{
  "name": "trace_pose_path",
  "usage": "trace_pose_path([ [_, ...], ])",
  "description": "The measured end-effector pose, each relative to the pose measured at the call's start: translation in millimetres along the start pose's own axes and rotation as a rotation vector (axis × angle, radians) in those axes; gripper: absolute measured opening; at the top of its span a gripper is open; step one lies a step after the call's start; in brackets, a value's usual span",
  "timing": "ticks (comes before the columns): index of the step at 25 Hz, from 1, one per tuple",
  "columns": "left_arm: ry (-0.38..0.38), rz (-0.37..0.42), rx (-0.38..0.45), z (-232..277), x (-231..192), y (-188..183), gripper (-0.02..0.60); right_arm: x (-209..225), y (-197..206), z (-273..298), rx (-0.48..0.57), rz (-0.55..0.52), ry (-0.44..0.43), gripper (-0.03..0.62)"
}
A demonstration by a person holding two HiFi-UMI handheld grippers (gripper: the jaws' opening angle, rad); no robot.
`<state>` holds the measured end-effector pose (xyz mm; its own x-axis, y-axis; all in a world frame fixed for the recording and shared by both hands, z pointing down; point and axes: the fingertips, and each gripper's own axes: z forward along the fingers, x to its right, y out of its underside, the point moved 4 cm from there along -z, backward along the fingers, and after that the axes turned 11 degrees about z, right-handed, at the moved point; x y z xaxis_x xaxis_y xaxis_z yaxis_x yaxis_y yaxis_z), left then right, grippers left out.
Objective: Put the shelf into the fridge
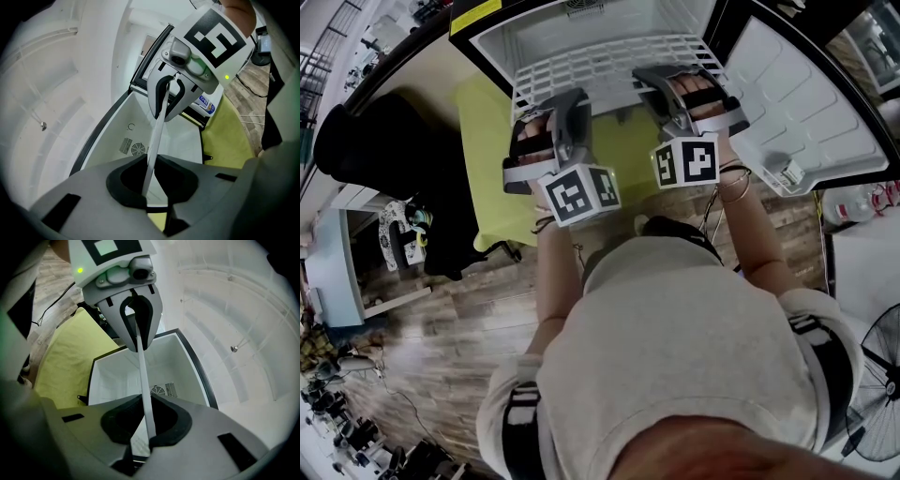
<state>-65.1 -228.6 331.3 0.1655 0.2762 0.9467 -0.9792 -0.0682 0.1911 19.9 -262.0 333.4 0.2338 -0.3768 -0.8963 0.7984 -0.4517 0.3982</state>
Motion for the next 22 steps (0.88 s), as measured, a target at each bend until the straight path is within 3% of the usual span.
trace_pose_path([
  [22, 0.027, -0.003, -0.021, 11, 5, 3, 0.062, -4, 7, 13, 0.001, 0.035, -0.017, 0.054],
])
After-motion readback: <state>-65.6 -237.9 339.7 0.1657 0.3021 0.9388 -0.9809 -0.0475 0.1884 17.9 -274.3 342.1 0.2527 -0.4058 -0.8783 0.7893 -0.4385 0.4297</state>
